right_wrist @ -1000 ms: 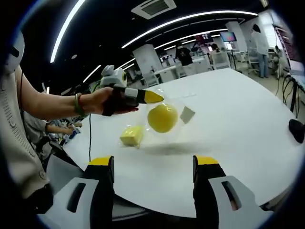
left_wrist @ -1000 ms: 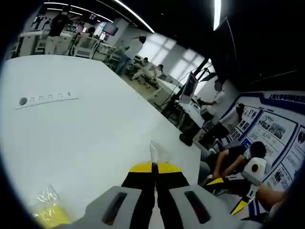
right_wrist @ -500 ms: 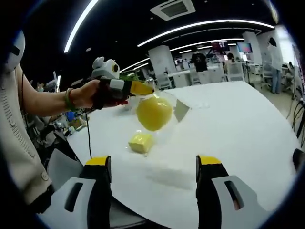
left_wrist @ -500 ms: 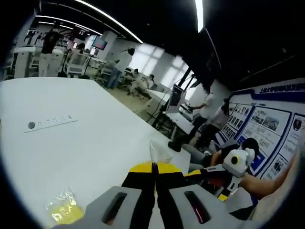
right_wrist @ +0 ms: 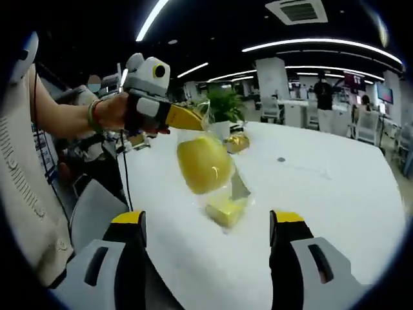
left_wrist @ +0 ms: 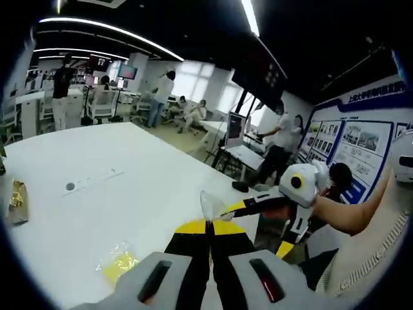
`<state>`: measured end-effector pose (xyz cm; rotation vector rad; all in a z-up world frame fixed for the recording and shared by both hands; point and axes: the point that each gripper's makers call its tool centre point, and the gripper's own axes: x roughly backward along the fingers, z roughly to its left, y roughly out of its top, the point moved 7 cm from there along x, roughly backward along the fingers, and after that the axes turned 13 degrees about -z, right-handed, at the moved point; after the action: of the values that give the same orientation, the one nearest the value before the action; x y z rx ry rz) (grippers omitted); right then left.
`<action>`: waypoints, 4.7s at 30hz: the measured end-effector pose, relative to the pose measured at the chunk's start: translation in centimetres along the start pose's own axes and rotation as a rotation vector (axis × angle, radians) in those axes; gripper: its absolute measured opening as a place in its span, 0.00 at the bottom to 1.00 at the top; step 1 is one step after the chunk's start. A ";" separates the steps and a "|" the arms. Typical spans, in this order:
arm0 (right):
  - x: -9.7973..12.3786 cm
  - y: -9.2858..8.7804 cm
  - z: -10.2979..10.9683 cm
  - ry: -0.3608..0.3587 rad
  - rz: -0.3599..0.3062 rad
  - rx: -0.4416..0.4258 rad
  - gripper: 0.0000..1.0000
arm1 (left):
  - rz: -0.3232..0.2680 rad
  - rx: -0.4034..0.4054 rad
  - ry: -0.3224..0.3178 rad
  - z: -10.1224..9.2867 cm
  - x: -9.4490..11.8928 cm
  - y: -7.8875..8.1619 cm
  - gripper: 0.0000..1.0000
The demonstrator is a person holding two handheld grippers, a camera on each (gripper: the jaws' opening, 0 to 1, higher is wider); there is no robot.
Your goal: Compare the silicone blocks by pressing each to a similar depth, holding the contact briefly, and releasing to observe deformation and rebound differences across the visible hardness samples.
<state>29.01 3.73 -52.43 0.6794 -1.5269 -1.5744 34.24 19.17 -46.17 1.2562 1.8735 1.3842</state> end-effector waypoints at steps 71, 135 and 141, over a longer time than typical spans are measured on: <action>-7.9 -1.6 3.1 0.265 0.142 0.254 0.14 | 0.118 -0.118 -0.051 -2.2 2.9 -3.4 0.00; -1.0 -2.9 0.7 0.045 0.051 0.078 0.59 | 0.147 0.102 -0.084 -2.0 -0.3 -4.8 0.00; 3.3 -4.6 -0.7 -0.115 0.015 -0.034 0.67 | 0.160 0.127 -0.089 -1.3 -2.1 -5.5 0.00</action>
<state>27.00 0.24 -56.50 0.5657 -1.5805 -1.6489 32.05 16.40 -51.09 1.5343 1.8597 1.2817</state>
